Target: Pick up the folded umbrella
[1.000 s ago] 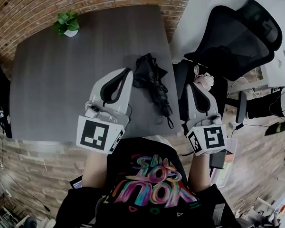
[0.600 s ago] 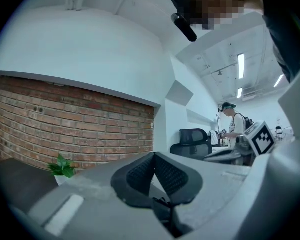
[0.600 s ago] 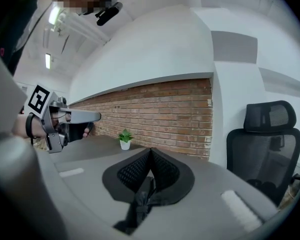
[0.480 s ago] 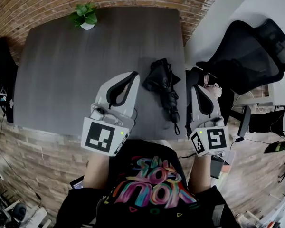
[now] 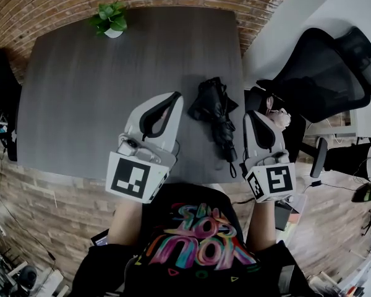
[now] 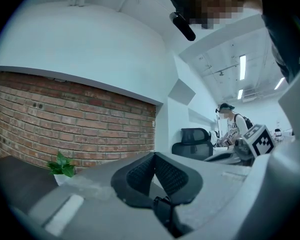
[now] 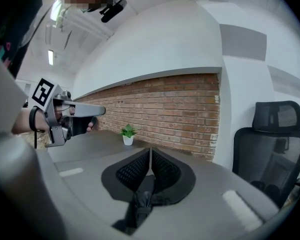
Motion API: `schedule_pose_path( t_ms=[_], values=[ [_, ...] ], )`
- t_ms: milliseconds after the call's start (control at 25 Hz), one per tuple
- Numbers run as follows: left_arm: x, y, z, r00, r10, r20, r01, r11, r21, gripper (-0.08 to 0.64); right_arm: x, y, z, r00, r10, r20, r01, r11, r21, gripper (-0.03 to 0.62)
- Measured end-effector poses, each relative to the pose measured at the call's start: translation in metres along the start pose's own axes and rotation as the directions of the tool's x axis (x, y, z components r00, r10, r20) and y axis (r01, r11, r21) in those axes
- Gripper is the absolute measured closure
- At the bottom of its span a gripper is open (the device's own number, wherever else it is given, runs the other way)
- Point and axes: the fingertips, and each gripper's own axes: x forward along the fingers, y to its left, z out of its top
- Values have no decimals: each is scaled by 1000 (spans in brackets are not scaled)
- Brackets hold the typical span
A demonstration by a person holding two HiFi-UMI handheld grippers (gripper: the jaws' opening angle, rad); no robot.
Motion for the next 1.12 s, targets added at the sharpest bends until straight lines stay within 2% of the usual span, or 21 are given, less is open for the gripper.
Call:
schedule_pose_path(
  t_ms=[160,320,560,720,1120],
  values=[
    [3,5,-4,1000,-1,-15,1,1000,-4,558,11,4,-11,999,29,-35,-30,999,-17,563],
    [4,10,-6,1000,5,-21,-5,1000,-5,558,22,10,-26,994,79,-81,-81,996,-21,506],
    [3,13,-10,999,17,-31,-18,1000,-1,558,36,16,-55,976,141,-167,-151,987,-49,387],
    [1,14,-15,999,29,-42,-29,1000,-5,558,44,17,-84,958,164,-234,-181,982,-57,325],
    [-7,14,-27,996,62,-70,-62,998,-5,558,62,19,-158,903,207,-378,-231,973,-20,236]
  ],
)
